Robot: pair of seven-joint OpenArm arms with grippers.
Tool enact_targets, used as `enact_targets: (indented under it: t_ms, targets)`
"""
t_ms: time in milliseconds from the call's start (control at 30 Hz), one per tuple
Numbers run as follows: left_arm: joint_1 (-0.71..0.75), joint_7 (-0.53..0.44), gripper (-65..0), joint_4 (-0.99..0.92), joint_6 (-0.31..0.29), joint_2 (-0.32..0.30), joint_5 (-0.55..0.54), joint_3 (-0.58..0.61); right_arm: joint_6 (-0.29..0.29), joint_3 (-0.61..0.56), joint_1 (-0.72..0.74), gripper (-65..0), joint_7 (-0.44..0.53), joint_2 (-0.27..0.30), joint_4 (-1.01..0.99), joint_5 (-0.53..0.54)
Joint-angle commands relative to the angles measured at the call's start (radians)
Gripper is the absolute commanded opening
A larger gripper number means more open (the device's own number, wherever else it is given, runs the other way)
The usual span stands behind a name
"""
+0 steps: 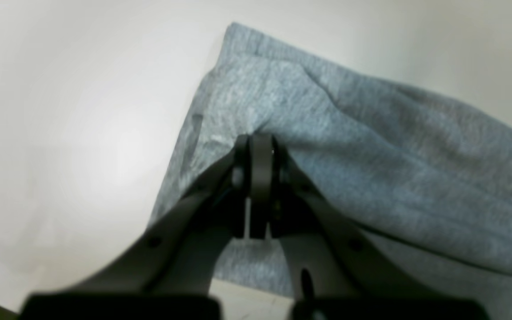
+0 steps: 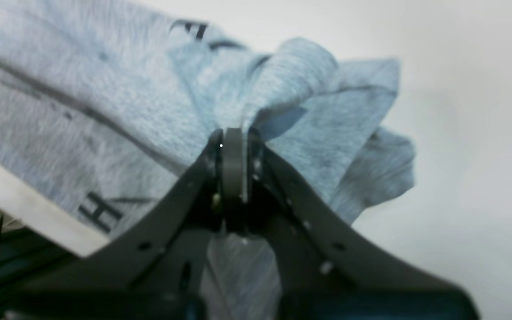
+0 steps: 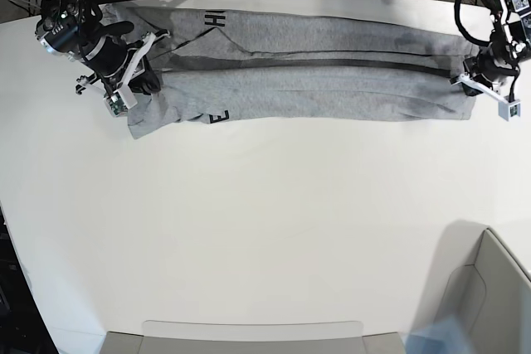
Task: Fold the T-shirt properly
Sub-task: 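Lift the hem with both grippers and fold it over toward the collar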
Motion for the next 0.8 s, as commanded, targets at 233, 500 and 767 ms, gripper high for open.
enact_targets:
  t_ms: [233,500,767]
  targets:
    - [0.031,-0.018,-65.0,0.011,0.001,-0.017,0.003,-0.008,0.0,0.007,-0.043,-65.0,0.024,0.011,0.018,0.008]
    - [0.033,-0.007,-65.0,0.014,0.001,-0.017,0.001,-0.008,0.0,0.007,-0.046,-52.0,0.024,0.003,0.016,0.009]
    - [0.057,-0.006,-61.4,0.088,0.007,-0.017,0.001,-0.01,0.0,0.007,-0.05,-46.1,0.026,0.005,0.018,0.014]
